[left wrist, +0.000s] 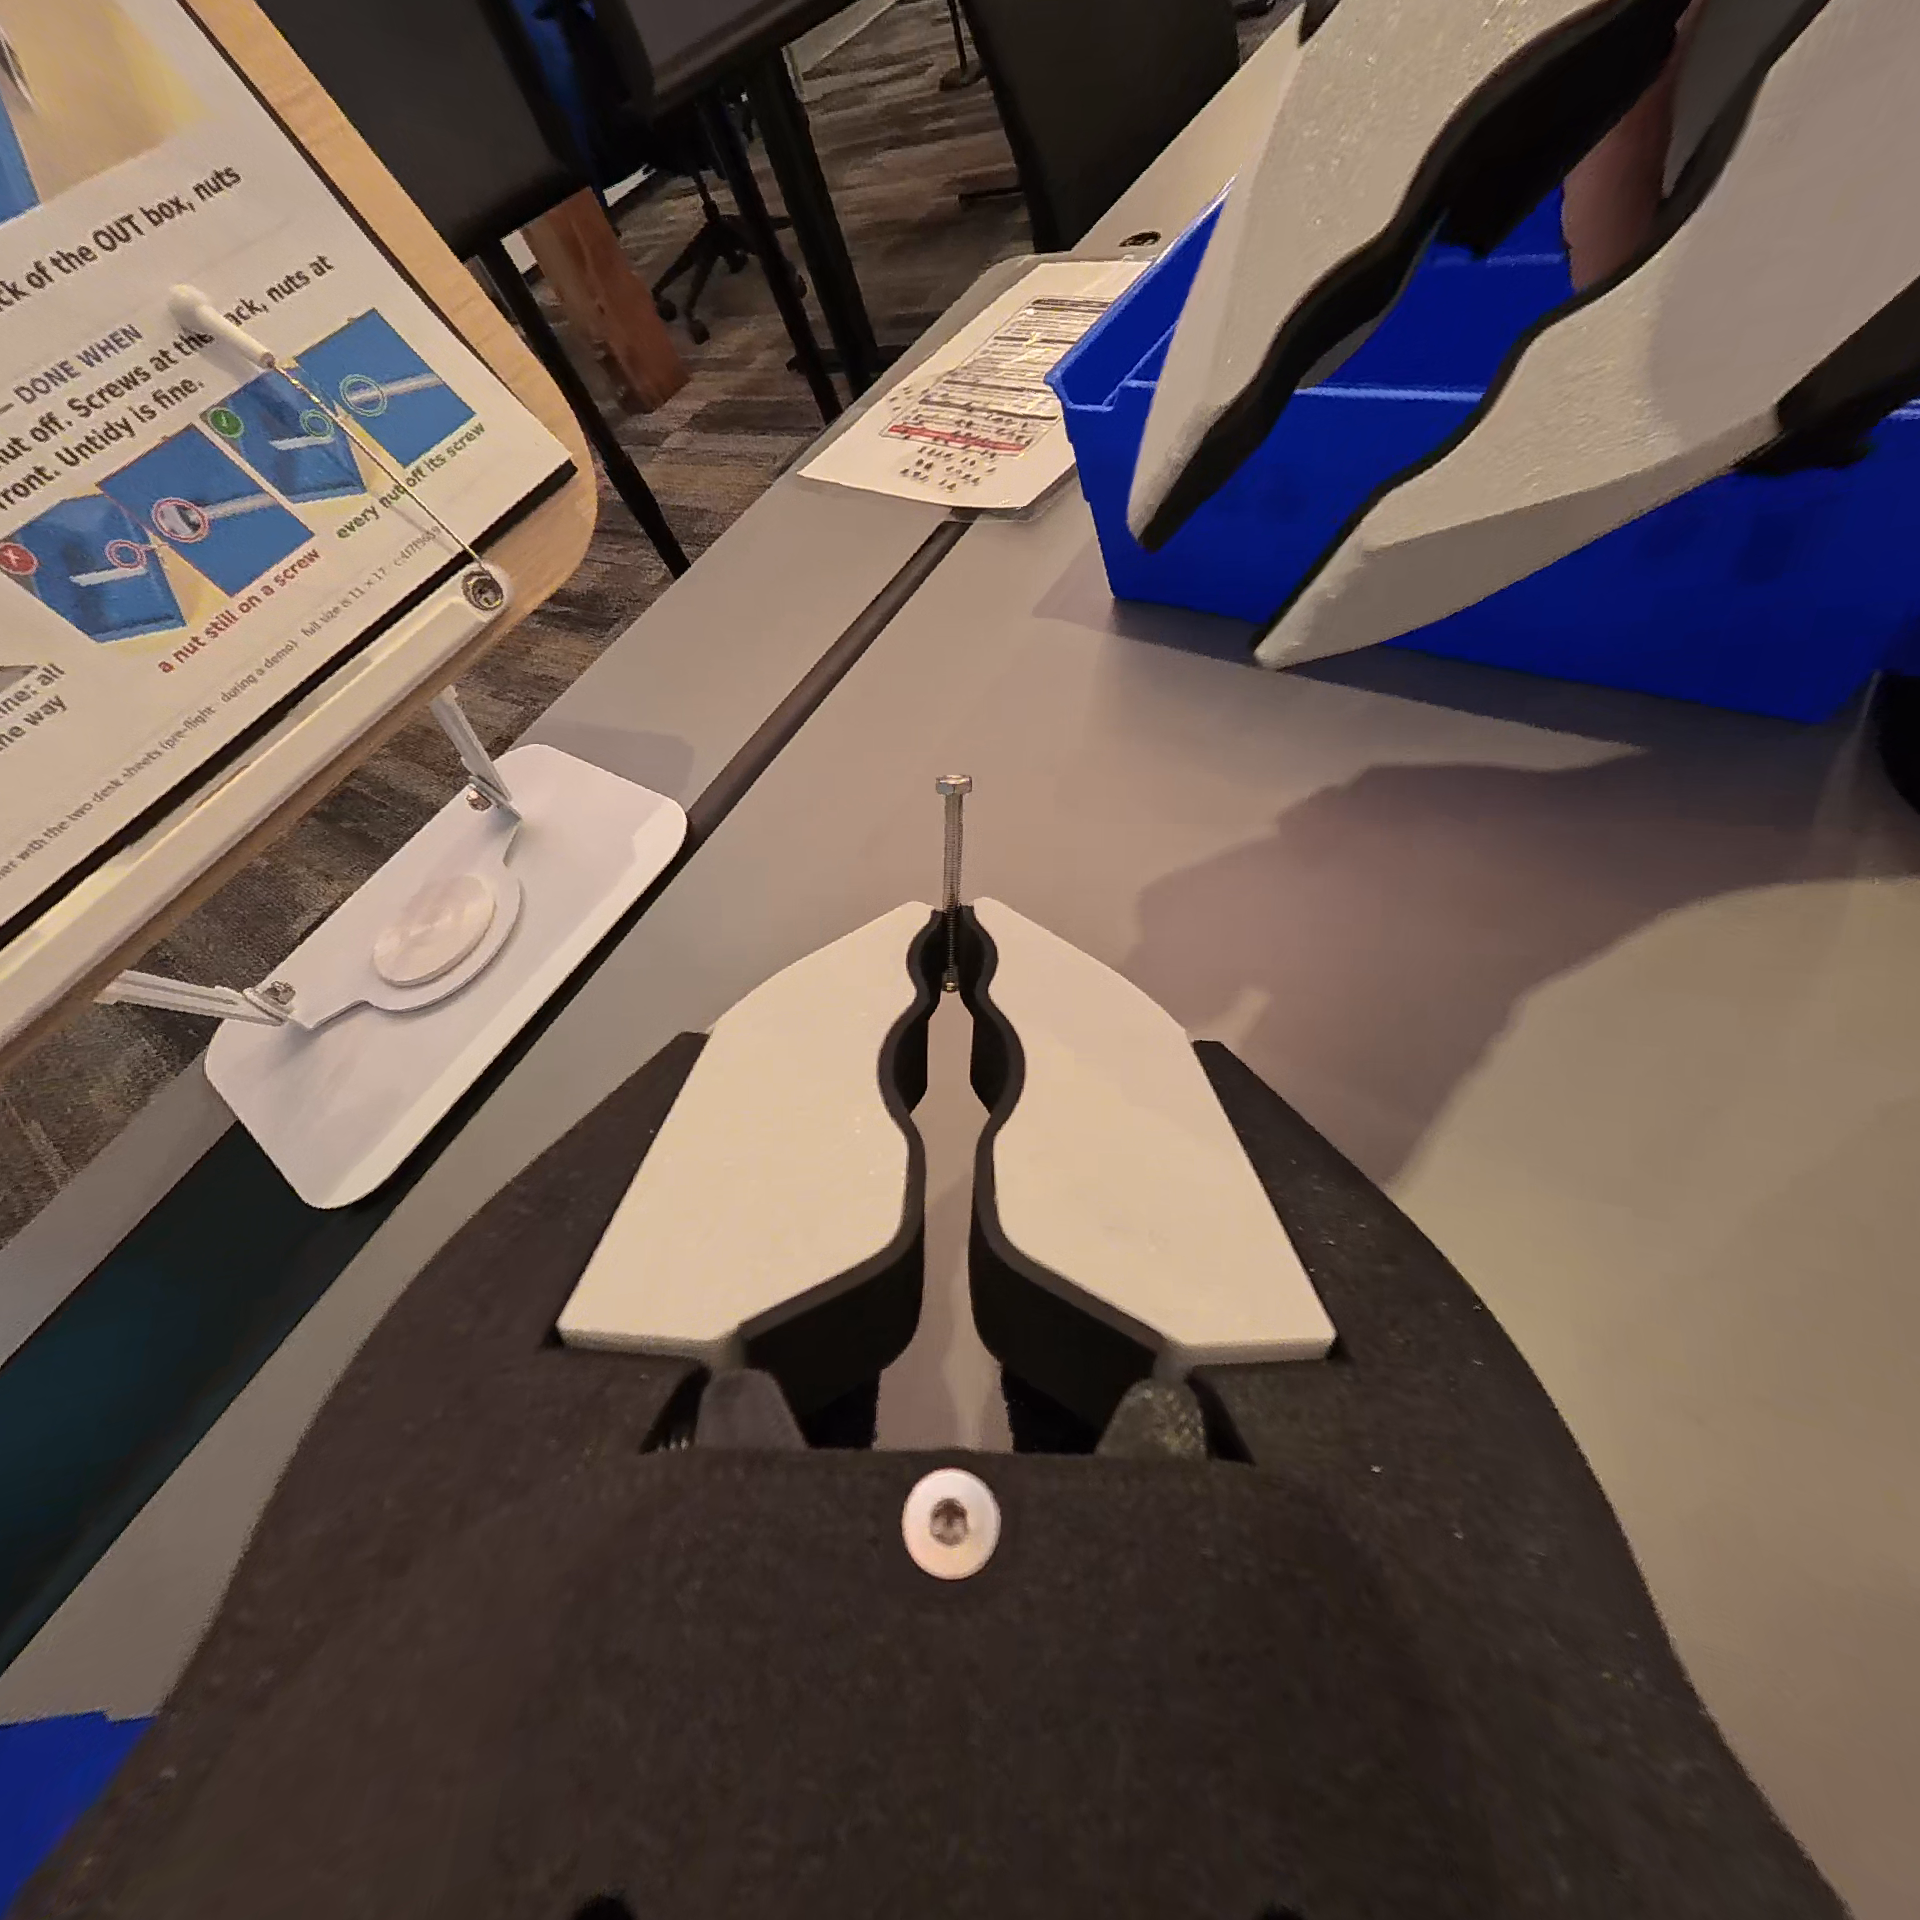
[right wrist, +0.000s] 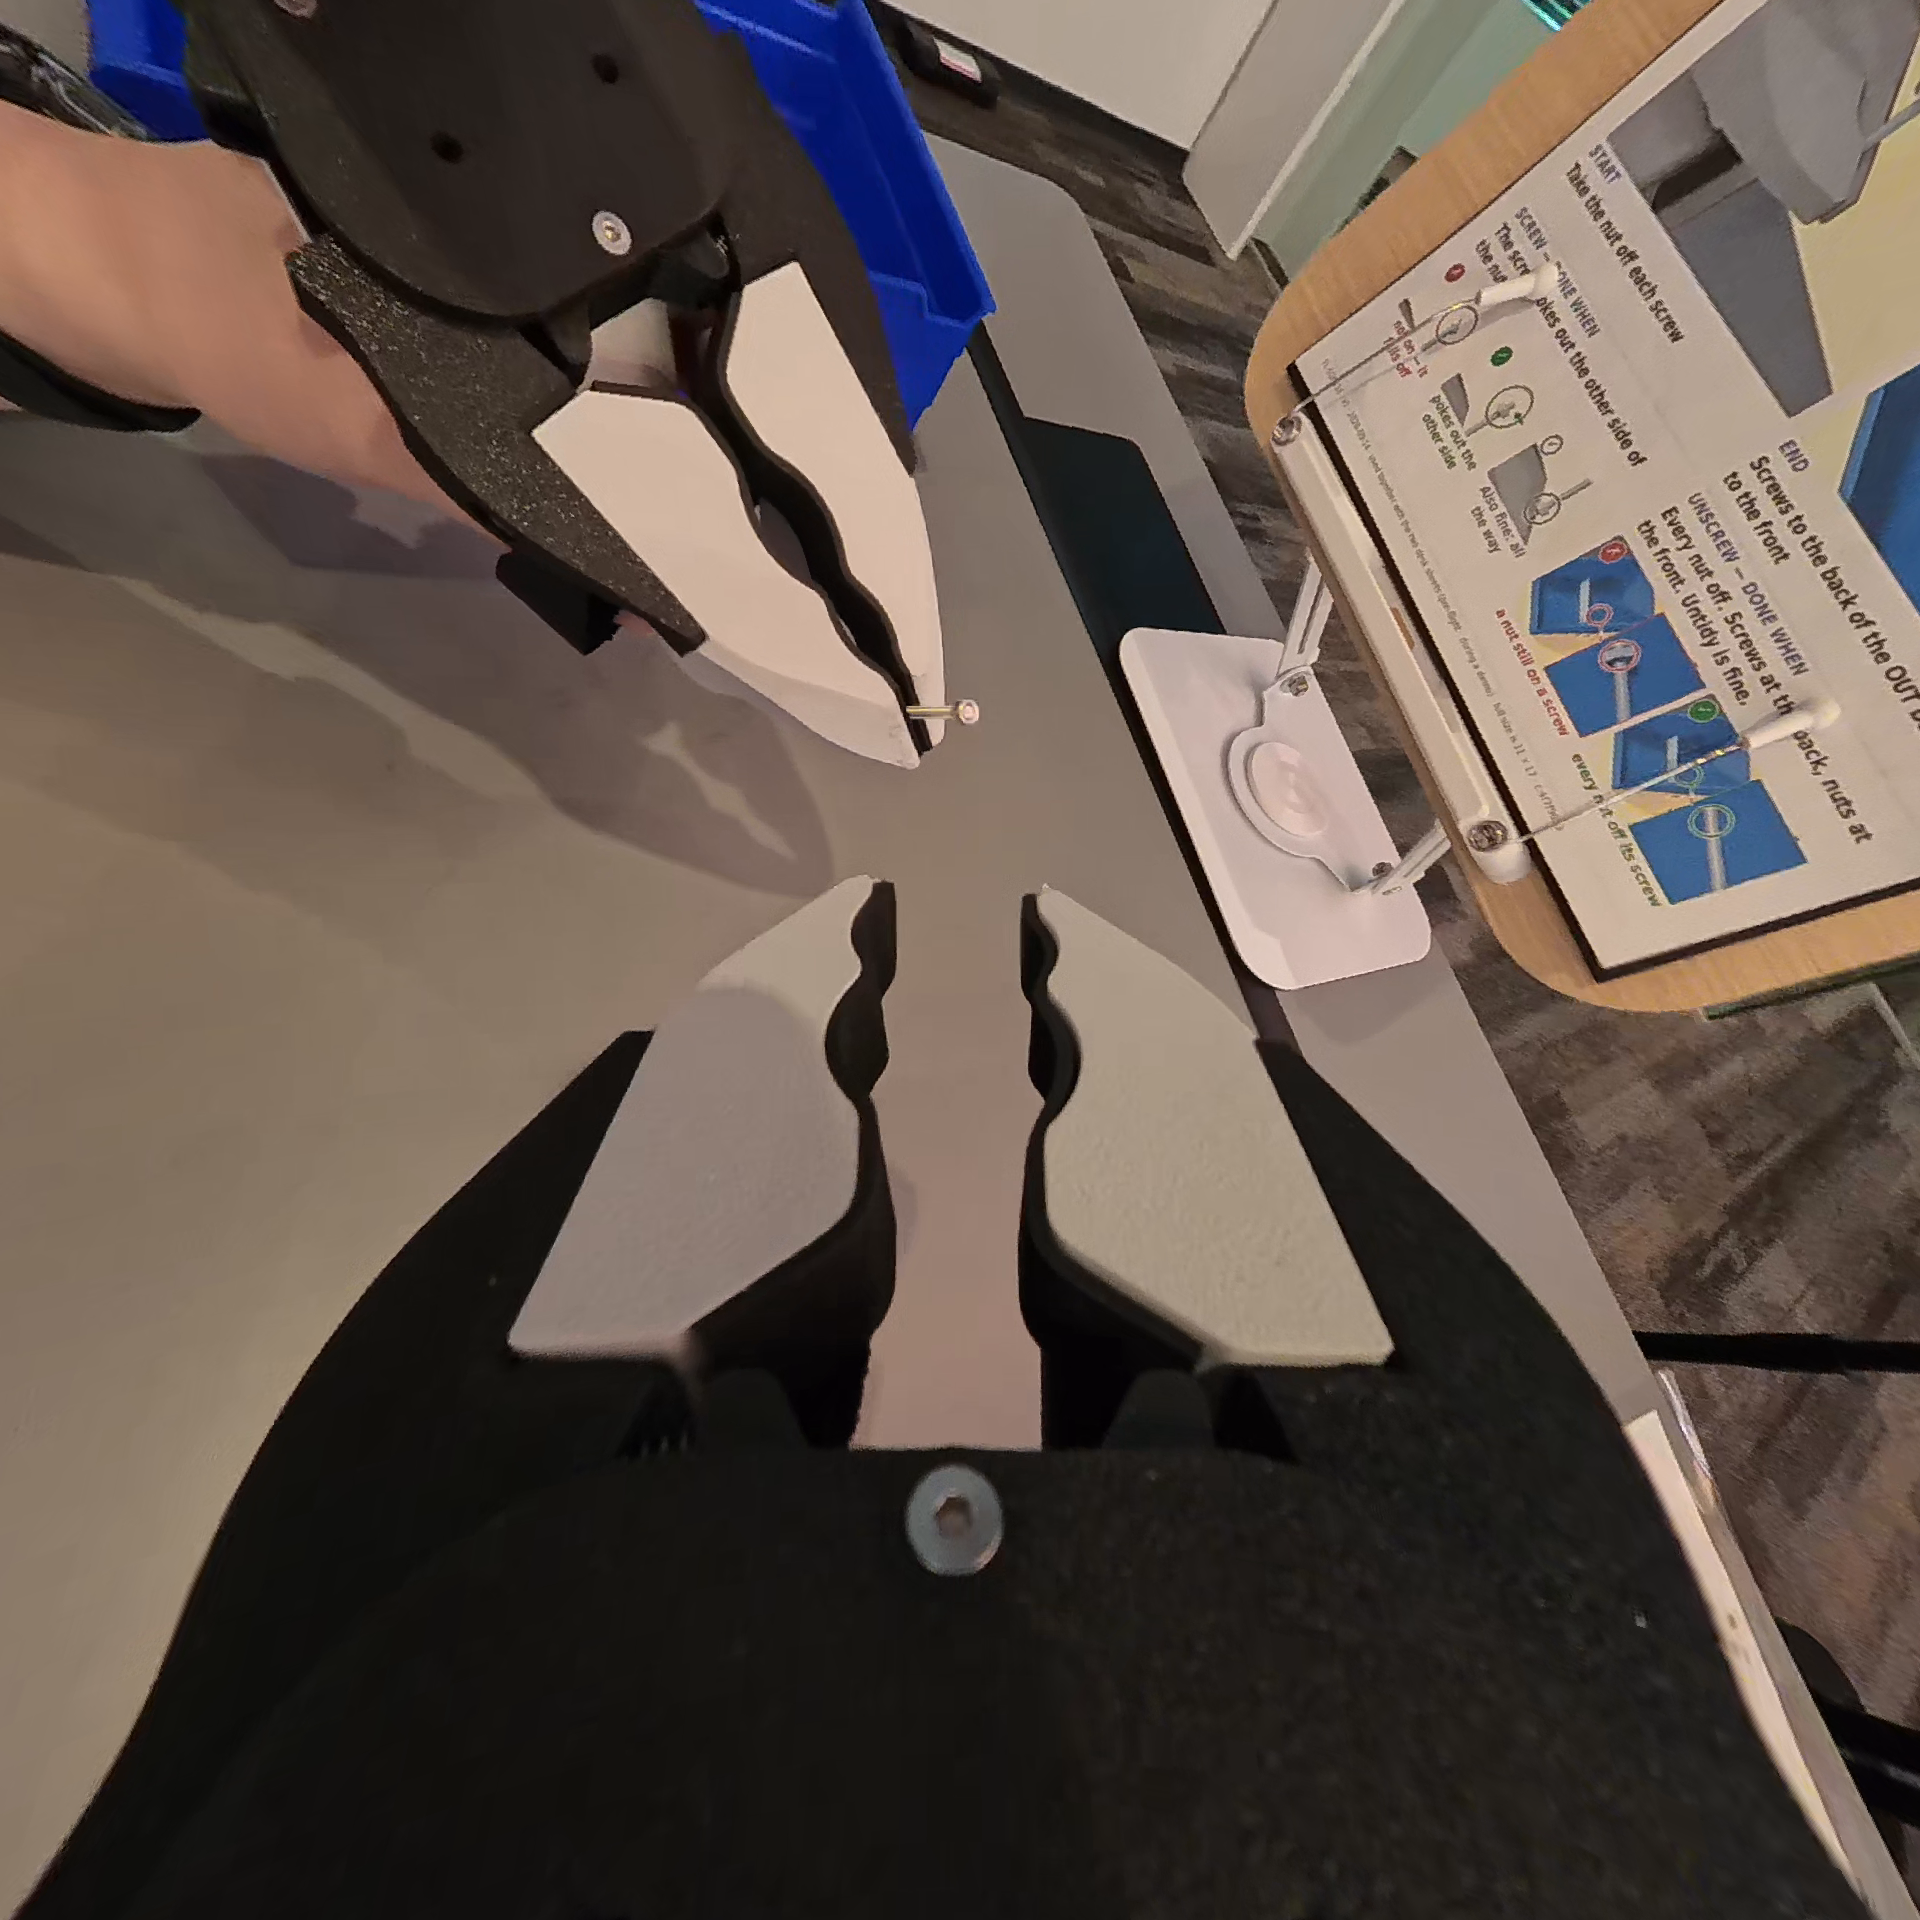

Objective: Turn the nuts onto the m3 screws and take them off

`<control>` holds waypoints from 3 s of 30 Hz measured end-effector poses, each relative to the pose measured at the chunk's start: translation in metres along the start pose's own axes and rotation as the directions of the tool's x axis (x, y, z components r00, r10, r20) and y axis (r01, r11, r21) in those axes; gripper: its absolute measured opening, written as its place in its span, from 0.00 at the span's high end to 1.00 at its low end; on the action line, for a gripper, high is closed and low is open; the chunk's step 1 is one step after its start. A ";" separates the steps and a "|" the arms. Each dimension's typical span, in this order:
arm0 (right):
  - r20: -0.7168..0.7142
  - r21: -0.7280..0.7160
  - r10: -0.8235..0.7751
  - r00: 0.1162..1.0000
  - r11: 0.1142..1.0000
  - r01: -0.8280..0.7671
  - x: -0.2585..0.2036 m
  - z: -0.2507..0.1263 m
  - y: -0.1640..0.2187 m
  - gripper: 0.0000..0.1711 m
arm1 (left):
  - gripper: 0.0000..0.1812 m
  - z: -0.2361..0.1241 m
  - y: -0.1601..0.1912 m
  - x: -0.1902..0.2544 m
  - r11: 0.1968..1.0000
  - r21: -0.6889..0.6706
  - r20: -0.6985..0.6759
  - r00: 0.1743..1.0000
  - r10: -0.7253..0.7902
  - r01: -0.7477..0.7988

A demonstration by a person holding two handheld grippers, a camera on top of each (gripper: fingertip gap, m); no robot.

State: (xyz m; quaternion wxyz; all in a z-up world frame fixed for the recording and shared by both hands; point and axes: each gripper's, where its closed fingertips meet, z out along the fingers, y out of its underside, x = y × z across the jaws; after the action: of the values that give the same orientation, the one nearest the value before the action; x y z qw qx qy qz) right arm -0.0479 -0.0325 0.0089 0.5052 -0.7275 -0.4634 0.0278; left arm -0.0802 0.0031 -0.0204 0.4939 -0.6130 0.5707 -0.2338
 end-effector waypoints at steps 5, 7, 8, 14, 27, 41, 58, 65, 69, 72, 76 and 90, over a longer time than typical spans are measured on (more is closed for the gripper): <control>0.042 0.038 0.007 0.999 0.999 -0.008 -0.003 -0.004 -0.003 0.87 | 0.99 -0.002 0.000 -0.004 1.000 -0.001 0.018 1.000 -0.006 0.006; 0.046 0.038 0.004 0.999 0.999 -0.005 -0.003 -0.004 -0.002 0.87 | 0.99 -0.002 0.001 -0.007 1.000 0.000 0.025 1.000 -0.017 0.017; 0.051 0.038 0.002 0.999 0.999 -0.004 -0.003 -0.004 -0.002 0.87 | 0.99 -0.002 0.001 -0.007 1.000 0.000 0.023 0.999 -0.022 0.022; 0.125 0.086 -0.130 0.984 0.989 0.120 -0.017 -0.017 -0.005 0.87 | 0.99 -0.004 -0.009 0.028 0.997 0.075 -0.219 0.976 -0.006 0.022; 0.361 0.476 -0.097 0.928 0.875 -0.094 -0.046 -0.062 -0.067 0.87 | 0.99 -0.062 -0.065 0.085 0.900 0.366 -0.651 0.756 0.064 0.239; 0.473 0.564 -0.037 0.880 0.780 -0.271 -0.054 -0.071 -0.092 0.90 | 0.99 -0.082 -0.085 0.092 0.853 0.434 -0.674 0.732 0.095 0.288; 0.494 0.540 -0.012 0.869 0.788 -0.296 -0.055 -0.065 -0.091 0.97 | 0.99 -0.082 -0.087 0.091 0.858 0.435 -0.653 0.751 0.093 0.272; 0.454 0.521 0.078 0.887 0.785 -0.336 -0.043 -0.057 -0.091 0.97 | 0.99 -0.074 -0.088 0.077 0.860 0.439 -0.577 0.815 0.048 0.260; 0.380 0.488 0.186 0.906 0.792 -0.367 -0.031 -0.047 -0.089 0.97 | 0.99 -0.065 -0.086 0.061 0.873 0.442 -0.443 0.896 0.012 0.207; 0.304 0.481 0.242 0.921 0.796 -0.368 -0.023 -0.042 -0.087 0.97 | 0.99 -0.060 -0.085 0.051 0.880 0.442 -0.347 0.938 -0.012 0.174; 0.265 0.473 0.267 0.927 0.801 -0.366 -0.021 -0.040 -0.087 0.97 | 0.99 -0.058 -0.084 0.048 0.888 0.432 -0.312 0.950 -0.020 0.161; 0.342 0.566 0.057 0.938 0.784 -0.254 -0.039 -0.059 -0.096 0.87 | 0.99 -0.068 -0.092 0.066 0.865 0.457 -0.446 0.895 0.020 0.208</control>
State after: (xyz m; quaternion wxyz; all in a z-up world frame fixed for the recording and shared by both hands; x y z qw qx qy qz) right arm -0.1021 -0.0955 0.0943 0.6276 -0.5517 -0.4406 0.3281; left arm -0.0790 -0.0942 0.0683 0.4807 -0.4259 0.5564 -0.5272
